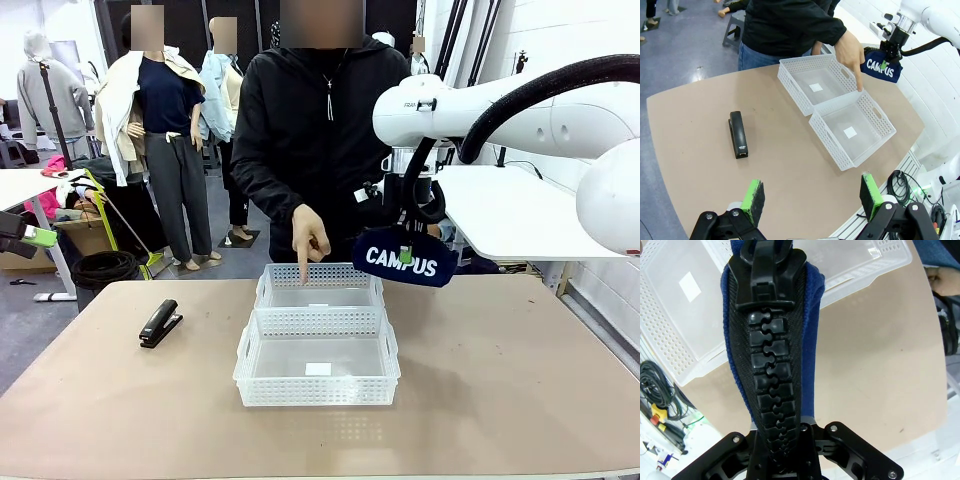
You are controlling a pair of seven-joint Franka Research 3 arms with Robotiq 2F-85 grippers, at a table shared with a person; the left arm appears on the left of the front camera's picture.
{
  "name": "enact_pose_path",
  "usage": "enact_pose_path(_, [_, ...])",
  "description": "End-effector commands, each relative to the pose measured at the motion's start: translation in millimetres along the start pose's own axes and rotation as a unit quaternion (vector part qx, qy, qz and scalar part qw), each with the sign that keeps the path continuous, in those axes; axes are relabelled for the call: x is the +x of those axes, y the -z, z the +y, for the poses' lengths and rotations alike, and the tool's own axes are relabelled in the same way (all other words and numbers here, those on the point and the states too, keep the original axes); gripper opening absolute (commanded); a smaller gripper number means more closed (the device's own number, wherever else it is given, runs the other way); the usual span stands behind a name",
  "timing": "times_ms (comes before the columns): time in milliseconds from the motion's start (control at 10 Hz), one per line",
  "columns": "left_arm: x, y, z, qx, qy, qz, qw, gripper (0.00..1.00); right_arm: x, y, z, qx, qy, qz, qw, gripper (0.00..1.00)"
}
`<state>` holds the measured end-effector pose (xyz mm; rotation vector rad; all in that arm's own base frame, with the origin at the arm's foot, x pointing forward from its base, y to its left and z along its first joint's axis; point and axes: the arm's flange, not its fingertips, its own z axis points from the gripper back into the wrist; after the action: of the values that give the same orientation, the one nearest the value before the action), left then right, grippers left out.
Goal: Distribute items into two baskets.
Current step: Place the picked Pencil pouch into the Organizing basket as instructed by the person.
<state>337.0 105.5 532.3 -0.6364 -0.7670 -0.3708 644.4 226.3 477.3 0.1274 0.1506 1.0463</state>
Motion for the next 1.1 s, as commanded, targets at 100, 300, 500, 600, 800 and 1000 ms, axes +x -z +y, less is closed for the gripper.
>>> enact_pose_path(100, [-1, -1, 3, -0.007, 0.007, -0.005, 1.000, 1.00, -1, -3, 1, -0.004, 0.005, -0.003, 1.000, 0.00])
enact_pose_path(300, [-1, -1, 3, -0.007, 0.007, -0.005, 1.000, 1.00, -1, -3, 1, -0.004, 0.005, -0.003, 1.000, 0.00])
enact_pose_path(500, [-1, -1, 3, -0.007, 0.007, -0.005, 1.000, 1.00, -6, -4, 5, -0.001, -0.002, 0.002, 1.000, 0.00])
enact_pose_path(600, [-1, -1, 3, -0.007, 0.007, -0.005, 1.000, 1.00, -12, -9, 13, -0.001, -0.008, -0.003, 1.000, 0.00])
enact_pose_path(800, [-1, -1, 3, -0.007, 0.007, -0.005, 1.000, 1.00, -27, -14, 29, -0.002, -0.005, 0.000, 1.000, 0.00])
enact_pose_path(1000, [-1, -1, 3, -0.007, 0.007, -0.005, 1.000, 1.00, -60, -16, 56, -0.014, 0.021, 0.002, 1.000, 0.00])
